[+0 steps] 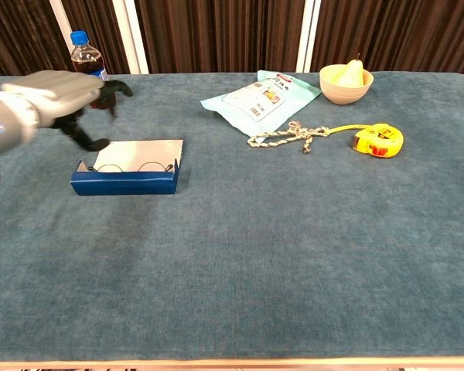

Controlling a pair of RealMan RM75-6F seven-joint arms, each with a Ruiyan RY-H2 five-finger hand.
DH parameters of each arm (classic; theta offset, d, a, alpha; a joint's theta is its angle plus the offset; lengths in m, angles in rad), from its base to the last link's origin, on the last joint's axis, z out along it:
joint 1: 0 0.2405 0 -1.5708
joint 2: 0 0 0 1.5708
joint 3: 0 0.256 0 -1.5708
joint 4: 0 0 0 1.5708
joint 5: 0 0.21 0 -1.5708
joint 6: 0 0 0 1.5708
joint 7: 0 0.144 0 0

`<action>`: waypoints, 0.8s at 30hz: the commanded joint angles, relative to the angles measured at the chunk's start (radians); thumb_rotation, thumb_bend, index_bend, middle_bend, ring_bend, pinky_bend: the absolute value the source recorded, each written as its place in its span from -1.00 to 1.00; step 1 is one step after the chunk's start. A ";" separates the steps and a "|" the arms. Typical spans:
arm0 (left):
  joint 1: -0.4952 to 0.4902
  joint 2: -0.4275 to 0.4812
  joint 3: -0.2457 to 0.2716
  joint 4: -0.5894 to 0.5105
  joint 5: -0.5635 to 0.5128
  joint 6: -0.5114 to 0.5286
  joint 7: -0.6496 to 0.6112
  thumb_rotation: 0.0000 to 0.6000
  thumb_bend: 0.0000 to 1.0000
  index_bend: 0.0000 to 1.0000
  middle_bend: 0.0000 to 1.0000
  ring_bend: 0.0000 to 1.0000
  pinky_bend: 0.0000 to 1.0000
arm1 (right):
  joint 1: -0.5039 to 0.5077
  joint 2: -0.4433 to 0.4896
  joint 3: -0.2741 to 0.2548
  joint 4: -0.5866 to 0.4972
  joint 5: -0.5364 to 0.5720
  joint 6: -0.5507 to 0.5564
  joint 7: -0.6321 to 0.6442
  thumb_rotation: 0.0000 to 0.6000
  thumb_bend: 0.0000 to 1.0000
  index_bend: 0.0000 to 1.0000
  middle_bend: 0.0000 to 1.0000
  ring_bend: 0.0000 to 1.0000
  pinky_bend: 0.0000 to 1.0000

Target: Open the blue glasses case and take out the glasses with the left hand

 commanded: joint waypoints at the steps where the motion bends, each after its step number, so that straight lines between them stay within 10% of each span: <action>1: 0.058 0.101 0.080 -0.105 0.081 0.028 -0.006 1.00 -0.40 -0.80 0.55 0.38 0.60 | 0.001 0.000 0.000 0.001 -0.001 0.000 0.000 1.00 -0.68 -1.00 -1.00 -1.00 -0.58; 24: 0.083 0.136 0.152 -0.161 -0.005 -0.037 0.035 1.00 -0.40 -0.52 0.94 0.74 0.91 | 0.001 0.000 0.001 -0.003 0.005 -0.005 0.000 1.00 -0.68 -1.00 -1.00 -1.00 -0.58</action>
